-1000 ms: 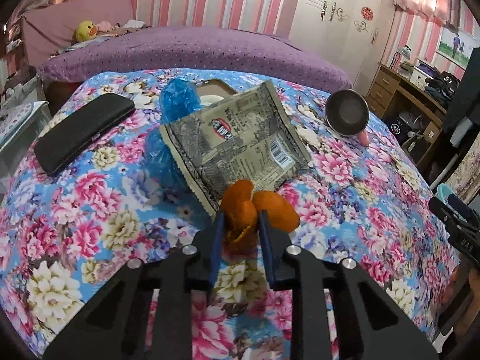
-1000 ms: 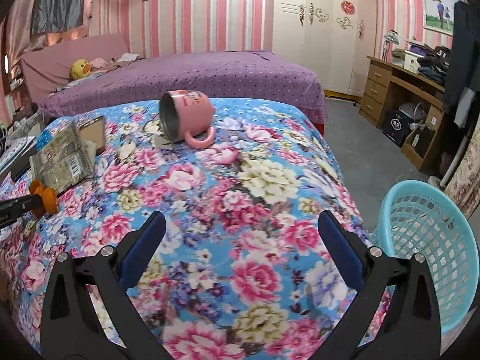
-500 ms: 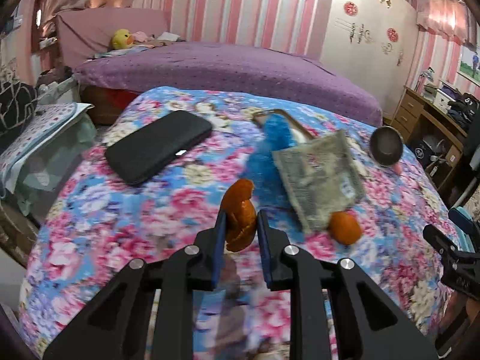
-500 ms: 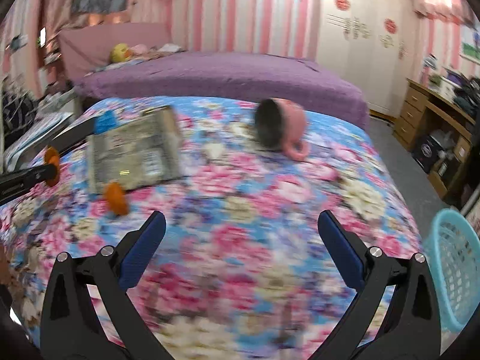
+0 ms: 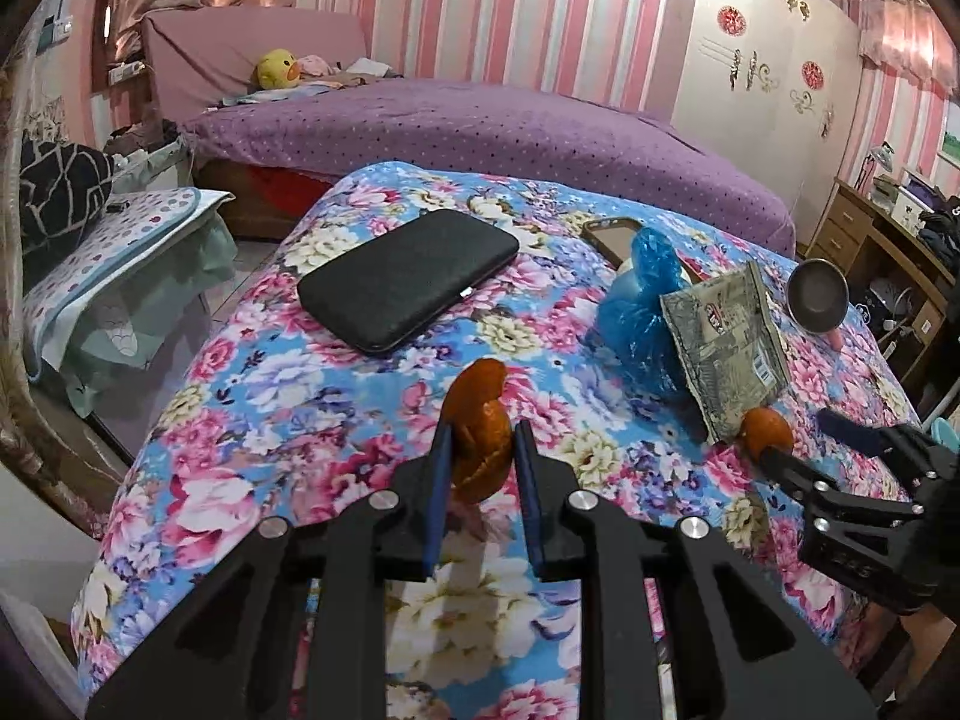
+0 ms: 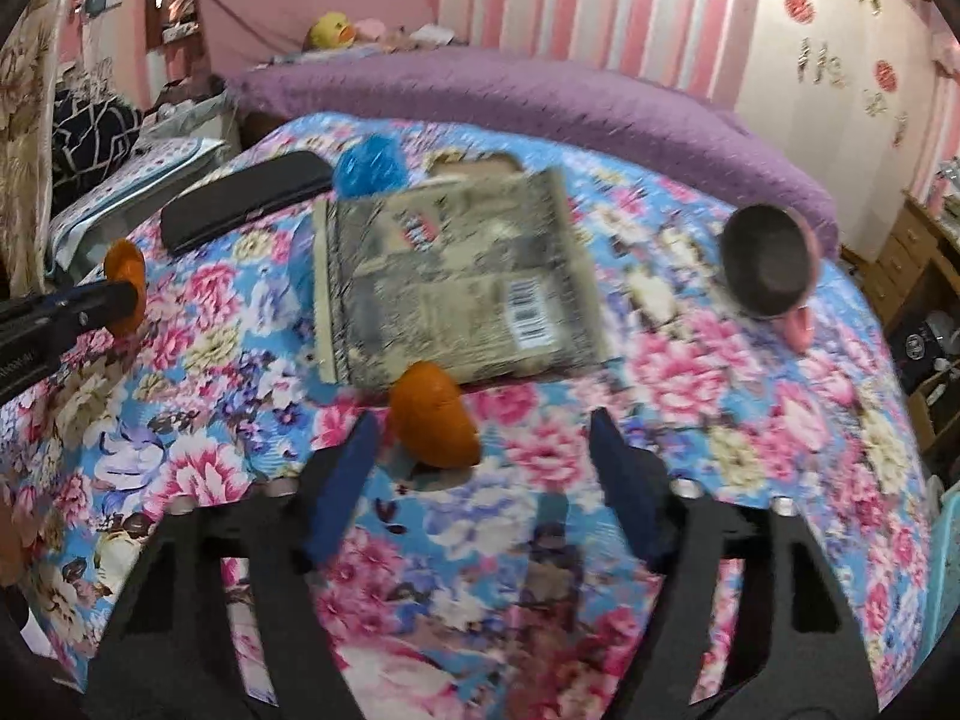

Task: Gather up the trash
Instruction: 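Grasp a second orange peel with the right tool while the left tool holds its peel, then carry both orange peels in the tools over the blue basket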

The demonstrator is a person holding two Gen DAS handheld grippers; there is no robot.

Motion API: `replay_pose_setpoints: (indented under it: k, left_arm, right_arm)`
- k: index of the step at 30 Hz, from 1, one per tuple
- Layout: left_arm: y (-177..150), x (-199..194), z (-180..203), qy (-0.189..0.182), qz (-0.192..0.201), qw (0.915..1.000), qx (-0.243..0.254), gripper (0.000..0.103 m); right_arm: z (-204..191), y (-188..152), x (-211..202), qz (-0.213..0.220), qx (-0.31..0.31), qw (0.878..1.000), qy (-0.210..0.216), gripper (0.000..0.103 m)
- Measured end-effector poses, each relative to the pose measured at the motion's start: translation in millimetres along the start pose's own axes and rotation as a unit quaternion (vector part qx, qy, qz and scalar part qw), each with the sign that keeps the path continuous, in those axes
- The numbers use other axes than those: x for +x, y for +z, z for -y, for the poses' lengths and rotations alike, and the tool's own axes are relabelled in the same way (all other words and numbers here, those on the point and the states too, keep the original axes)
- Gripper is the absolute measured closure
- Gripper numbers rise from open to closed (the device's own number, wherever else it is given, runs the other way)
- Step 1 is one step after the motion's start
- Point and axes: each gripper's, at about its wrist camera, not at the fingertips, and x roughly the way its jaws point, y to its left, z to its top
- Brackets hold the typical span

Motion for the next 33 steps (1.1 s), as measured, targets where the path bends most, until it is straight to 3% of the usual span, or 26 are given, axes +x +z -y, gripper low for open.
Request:
replay_pose_setpoints:
  k: [2, 5, 16, 27, 33]
  left_arm:
    - [0.1, -0.6, 2.2, -0.001, 0.0, 1.0, 0.002, 0.082]
    - [1.1, -1.7, 5.1, 0.001, 0.001, 1.0, 0.004, 0.082]
    - [5.0, -5.5, 36.1, -0.019, 0.011, 0.9997, 0.009, 0.082]
    - [-3.0, -4.7, 114.0, -0.053, 0.006, 0.9971, 0.054, 0.081]
    - [-10.7, -4.5, 150.8, -0.057, 0.01, 0.9959, 0.07, 0.081]
  right_arm:
    - [1.0, -0.4, 1.2, -0.004, 0.001, 1.0, 0.031, 0.065]
    - [1.5, -1.2, -3.2, 0.006, -0.007, 0.999, 0.038, 0.074]
    - [67.2, -23.6, -54.9, 0.058, 0.028, 0.998, 0.009, 0.075]
    - [141.4, -52.3, -84.8, 0.089, 0.081, 0.992, -0.024, 0.075]
    - [160.8, -65.8, -84.2, 0.087, 0.075, 0.993, -0.037, 0.075]
